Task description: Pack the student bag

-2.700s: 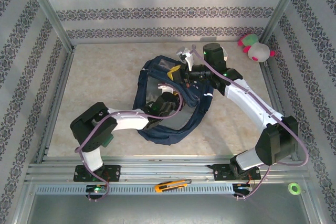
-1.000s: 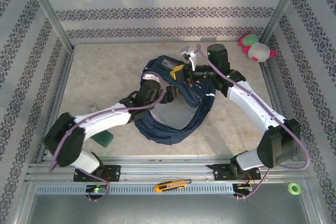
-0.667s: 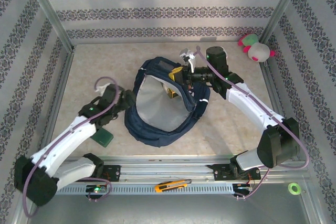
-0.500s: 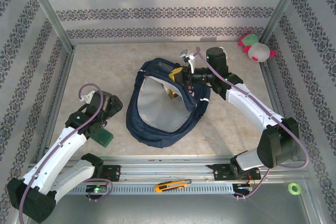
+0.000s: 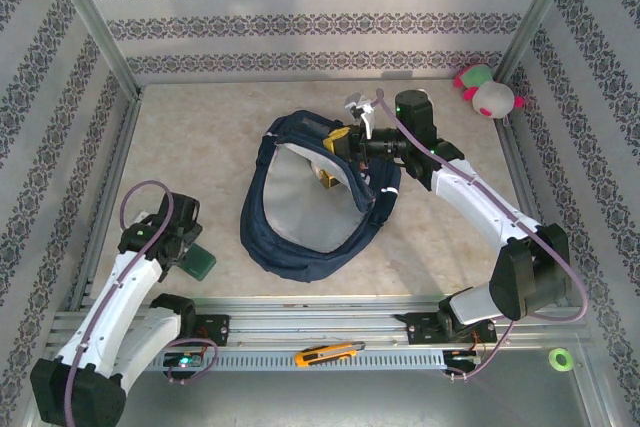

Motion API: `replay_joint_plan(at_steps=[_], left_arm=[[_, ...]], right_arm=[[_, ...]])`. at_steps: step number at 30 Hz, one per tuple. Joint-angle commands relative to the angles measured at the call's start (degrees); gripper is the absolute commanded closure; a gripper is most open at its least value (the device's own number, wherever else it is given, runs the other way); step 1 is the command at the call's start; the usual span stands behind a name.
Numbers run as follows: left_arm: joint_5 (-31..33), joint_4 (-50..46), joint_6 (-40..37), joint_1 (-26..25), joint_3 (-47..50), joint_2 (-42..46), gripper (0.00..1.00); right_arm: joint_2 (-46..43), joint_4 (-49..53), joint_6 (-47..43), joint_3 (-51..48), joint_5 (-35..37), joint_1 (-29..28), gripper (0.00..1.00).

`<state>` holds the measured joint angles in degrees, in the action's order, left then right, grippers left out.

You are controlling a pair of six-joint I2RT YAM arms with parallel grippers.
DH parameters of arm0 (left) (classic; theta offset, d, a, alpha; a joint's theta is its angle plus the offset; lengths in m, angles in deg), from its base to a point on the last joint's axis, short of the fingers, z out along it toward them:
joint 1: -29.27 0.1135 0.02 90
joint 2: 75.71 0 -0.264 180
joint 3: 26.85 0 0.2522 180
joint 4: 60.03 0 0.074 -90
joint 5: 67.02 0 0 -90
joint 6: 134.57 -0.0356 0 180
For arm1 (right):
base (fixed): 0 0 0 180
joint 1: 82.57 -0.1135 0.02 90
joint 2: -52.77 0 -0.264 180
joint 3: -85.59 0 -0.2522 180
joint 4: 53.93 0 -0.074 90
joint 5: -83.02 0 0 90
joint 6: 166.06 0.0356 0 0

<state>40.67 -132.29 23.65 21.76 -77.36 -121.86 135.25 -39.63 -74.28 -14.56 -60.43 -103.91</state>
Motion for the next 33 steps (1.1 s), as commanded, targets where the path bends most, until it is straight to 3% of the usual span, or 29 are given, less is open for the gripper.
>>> replay_joint_plan(at_steps=[1, 6, 18, 27, 33], left_arm=[[-2.99, 0.39, 0.58, 2.8, 2.09, -1.7, 0.01], [-8.33, 4.92, 0.46, 3.73, 4.7, -5.87, 0.01], [-13.44, 12.23, -2.34, 3.82, 6.49, -15.7, 0.01], [-11.8, 14.86, -2.15, 4.08, 8.16, -18.97, 0.23], [-11.89, 12.91, -2.05, 4.08, 7.25, -16.48, 0.37]], right_arm=[[-2.1, -5.77, -0.74, -0.16, -2.14, 1.01, 1.0], [-2.02, -5.72, -0.73, -0.42, -2.17, 1.22, 1.0], [-0.4, -6.34, 0.23, 0.47, -2.86, 1.3, 1.0], [-0.7, -6.56, 0.68, -0.18, -2.63, 1.24, 1.0], [-0.91, -6.2, 0.77, 0.24, -2.54, 1.24, 1.0]])
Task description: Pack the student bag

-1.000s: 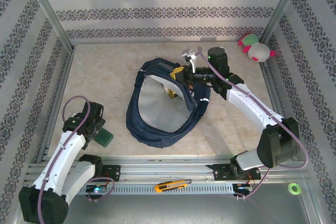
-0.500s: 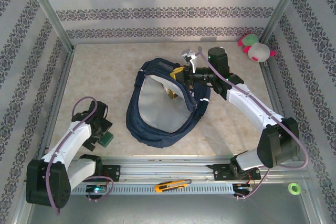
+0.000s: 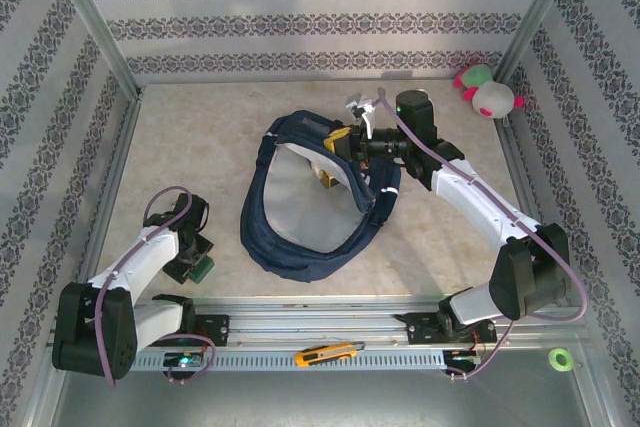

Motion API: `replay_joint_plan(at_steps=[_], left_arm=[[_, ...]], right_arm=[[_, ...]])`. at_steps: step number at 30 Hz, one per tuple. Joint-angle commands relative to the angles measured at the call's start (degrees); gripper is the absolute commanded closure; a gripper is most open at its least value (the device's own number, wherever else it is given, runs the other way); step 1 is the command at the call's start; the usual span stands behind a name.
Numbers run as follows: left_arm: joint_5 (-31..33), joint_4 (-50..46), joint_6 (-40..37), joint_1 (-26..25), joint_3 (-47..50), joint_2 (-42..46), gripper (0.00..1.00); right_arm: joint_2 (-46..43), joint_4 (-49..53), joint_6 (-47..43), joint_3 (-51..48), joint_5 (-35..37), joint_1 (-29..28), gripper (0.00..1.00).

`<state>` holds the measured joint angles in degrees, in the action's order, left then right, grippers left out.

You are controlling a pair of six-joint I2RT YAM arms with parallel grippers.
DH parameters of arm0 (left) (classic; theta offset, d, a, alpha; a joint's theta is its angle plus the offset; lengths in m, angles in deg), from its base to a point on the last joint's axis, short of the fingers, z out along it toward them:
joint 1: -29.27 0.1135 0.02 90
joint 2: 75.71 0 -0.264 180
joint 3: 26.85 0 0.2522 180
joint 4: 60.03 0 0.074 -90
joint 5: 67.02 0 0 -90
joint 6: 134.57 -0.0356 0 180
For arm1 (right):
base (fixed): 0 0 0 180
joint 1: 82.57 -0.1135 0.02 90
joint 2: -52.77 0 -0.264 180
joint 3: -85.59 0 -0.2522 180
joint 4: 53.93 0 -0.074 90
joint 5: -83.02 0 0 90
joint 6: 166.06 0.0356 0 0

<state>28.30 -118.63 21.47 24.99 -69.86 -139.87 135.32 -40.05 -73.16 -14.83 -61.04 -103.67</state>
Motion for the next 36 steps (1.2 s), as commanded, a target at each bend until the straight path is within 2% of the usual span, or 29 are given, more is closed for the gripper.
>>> replay_joint_plan(at_steps=[1, 6, 12, 16, 21, 24, 28, 31, 36], left_arm=[[0.41, -1.54, 0.03, 0.85, -0.68, 2.92, 0.39], [-0.75, -6.51, 0.67, 0.87, -3.19, 11.1, 0.46], [-7.98, -6.55, -1.2, -0.83, -7.66, 17.05, 0.48], [-7.91, -6.58, -3.46, -7.32, -13.56, 16.0, 0.49], [-3.44, -4.54, -1.95, -18.4, -19.82, 12.98, 0.49], [-2.2, -2.74, -0.77, -25.29, -23.41, 9.35, 0.5], [0.75, -2.04, -3.19, -34.22, -29.98, 2.61, 0.5], [0.68, -1.06, -4.22, -37.87, -33.0, -2.22, 0.48], [-1.42, 4.87, -4.99, -40.83, -33.53, -7.92, 0.48]], right_arm=[[-1.1, -5.67, -0.39, 0.49, -1.84, 1.06, 1.0], [-1.61, -4.95, -0.62, 0.36, -1.4, 1.08, 1.0], [-1.7, -4.64, -0.51, 0.69, -0.87, 1.81, 1.0], [-0.21, -4.61, 0.0, 2.32, -0.89, 2.08, 1.0], [1.2, -4.75, 0.83, 3.5, -1.17, 2.17, 1.0], [1.44, -4.84, 1.36, 3.86, -1.08, 2.21, 1.0], [1.73, -4.83, 1.6, 4.23, -1.12, 2.13, 1.0], [1.72, -4.95, 1.96, 4.45, -1.31, 2.14, 1.0], [1.48, -5.18, 2.3, 4.49, -1.4, 2.18, 1.0]])
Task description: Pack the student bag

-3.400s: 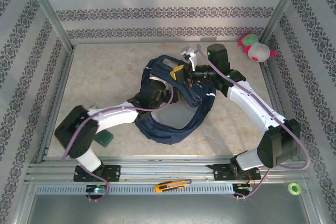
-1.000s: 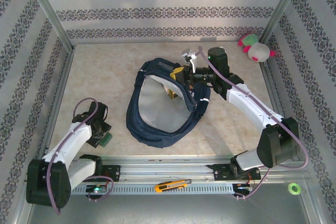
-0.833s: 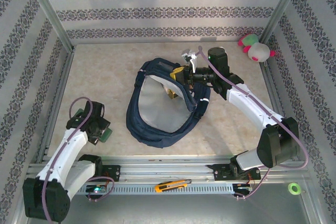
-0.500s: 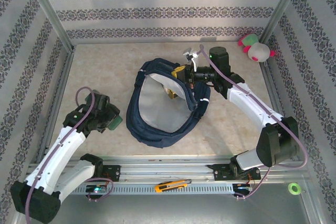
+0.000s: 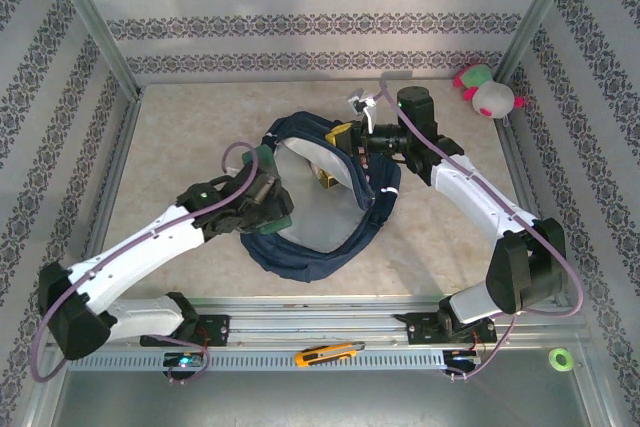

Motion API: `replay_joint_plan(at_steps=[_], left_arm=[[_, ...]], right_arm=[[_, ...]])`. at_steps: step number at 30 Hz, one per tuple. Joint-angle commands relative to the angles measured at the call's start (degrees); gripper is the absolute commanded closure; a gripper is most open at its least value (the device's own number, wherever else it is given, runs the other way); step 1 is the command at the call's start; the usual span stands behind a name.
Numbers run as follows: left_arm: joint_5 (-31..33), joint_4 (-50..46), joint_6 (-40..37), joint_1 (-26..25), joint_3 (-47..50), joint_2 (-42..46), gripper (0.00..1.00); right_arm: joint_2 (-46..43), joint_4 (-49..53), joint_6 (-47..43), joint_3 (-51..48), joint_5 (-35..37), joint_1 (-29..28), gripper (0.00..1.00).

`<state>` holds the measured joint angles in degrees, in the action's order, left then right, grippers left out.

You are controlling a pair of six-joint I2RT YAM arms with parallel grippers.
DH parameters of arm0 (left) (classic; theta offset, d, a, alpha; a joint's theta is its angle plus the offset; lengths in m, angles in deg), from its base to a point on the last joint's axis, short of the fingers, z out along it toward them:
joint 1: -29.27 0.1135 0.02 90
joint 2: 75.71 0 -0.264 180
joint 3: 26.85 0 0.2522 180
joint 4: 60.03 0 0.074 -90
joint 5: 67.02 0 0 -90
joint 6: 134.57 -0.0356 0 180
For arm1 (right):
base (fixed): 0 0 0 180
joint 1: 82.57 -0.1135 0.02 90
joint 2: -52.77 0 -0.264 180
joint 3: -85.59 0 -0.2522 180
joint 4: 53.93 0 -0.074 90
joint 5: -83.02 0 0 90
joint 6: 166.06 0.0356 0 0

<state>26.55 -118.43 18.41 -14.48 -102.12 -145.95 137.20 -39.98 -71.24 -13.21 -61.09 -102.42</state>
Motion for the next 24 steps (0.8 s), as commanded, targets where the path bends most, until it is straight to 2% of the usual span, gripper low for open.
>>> replay_joint_plan(at_steps=[1, 7, 10, 14, 18, 24], left_arm=[[-0.62, 6.34, -2.14, -1.79, -1.2, -3.05, 0.47], [-2.45, 11.68, -2.78, -3.83, -2.53, -9.28, 0.43], [-2.12, 11.41, -2.57, -3.81, -3.22, -11.14, 0.27], [-0.98, 10.89, -1.22, -3.8, -2.62, -10.6, 0.15], [0.27, 11.46, -1.02, -3.82, -1.64, -8.86, 0.15], [-0.71, 14.93, 0.88, -3.8, 2.43, -7.13, 0.28]], right_arm=[[-0.41, -5.2, 0.39, 2.91, -1.39, 0.92, 1.0], [-0.62, -5.8, 0.89, 2.79, -1.61, 0.8, 1.0], [-0.84, -5.69, 0.99, 2.79, -1.72, 0.82, 1.0], [-1.5, -5.69, 0.86, 2.3, -1.62, 0.87, 1.0], [-1.71, -5.74, 1.12, 2.18, -1.69, 0.86, 1.0], [-2.24, -5.85, 1.42, 2.04, -1.79, 0.54, 1.0]])
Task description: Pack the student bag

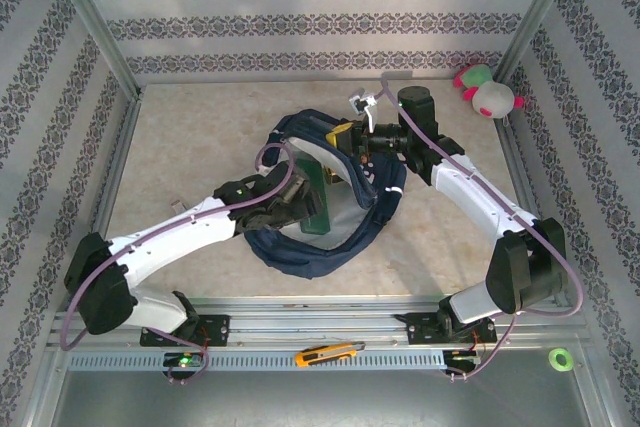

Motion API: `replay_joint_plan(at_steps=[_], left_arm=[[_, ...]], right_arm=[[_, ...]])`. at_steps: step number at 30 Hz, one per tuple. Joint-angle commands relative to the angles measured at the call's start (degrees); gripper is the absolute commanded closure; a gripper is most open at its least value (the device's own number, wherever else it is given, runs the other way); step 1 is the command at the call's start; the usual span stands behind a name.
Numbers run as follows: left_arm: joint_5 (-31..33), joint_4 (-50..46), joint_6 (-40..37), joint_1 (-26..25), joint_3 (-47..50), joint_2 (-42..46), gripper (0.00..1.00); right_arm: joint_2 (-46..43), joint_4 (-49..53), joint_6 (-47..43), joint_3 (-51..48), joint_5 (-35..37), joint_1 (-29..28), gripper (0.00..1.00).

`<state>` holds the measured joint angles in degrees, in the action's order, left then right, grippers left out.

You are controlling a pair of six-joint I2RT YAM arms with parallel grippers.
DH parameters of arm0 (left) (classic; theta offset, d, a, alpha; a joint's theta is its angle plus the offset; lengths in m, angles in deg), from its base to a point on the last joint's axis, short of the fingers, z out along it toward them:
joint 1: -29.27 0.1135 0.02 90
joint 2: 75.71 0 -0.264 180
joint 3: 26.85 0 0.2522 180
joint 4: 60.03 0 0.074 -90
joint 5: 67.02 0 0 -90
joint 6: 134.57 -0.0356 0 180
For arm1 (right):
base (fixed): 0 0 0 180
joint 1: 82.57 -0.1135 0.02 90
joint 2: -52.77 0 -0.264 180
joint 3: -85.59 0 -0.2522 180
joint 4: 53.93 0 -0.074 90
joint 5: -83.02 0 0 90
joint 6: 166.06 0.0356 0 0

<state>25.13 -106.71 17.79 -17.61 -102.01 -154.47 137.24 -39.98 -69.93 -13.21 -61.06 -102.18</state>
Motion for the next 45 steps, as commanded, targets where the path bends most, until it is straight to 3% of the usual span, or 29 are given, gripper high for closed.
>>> replay_joint_plan(at_steps=[1, 4, 8, 16, 20, 28, 30, 37, 41, 45], left_arm=[[0.56, 4.6, 1.78, -0.68, 3.24, 1.63, 0.32], [0.58, 8.02, 2.11, -0.68, 5.25, 1.25, 0.4], [-2.31, 10.35, 3.15, -0.68, 5.93, -0.98, 0.43], [-3.74, 16.05, 5.41, -0.7, 8.84, -3.48, 0.62], [-4.17, 20.61, 5.04, -0.72, 9.51, -6.35, 0.64], [-5.01, 31.09, 4.69, -0.72, 8.76, -13.33, 0.65], [-3.7, 35.9, 2.76, -0.69, 4.71, -17.93, 0.66], [-1.26, 39.12, 0.04, -0.18, -1.72, -22.85, 0.68], [-0.85, 40.37, -1.03, 0.73, -1.99, -21.78, 0.6], [2.25, 38.04, -3.88, 0.73, 2.13, -13.77, 0.48]], right_arm=[[-2.37, -5.81, 0.06, 1.99, -1.75, 0.18, 1.0], [-2.39, -5.81, 0.16, 1.84, -1.76, -0.21, 1.0], [-2.64, -5.73, 0.25, 1.73, -1.55, -0.4, 1.0], [-3.19, -5.72, 0.34, 1.72, -1.46, -0.39, 1.0], [-3.26, -5.77, 0.53, 1.91, -1.47, -0.49, 1.0], [-3.12, -5.96, 0.96, 2.33, -1.65, -0.69, 1.0], [-3.15, -5.9, 1.09, 2.62, -2.16, -1.11, 1.0], [-3.23, -5.78, 1.09, 2.18, -2.25, -1.22, 1.0], [-3.63, -5.23, 0.77, 2.17, -2.25, -1.15, 1.0], [-4.25, -3.56, -0.73, 1.86, -2.17, -1.05, 1.0]])
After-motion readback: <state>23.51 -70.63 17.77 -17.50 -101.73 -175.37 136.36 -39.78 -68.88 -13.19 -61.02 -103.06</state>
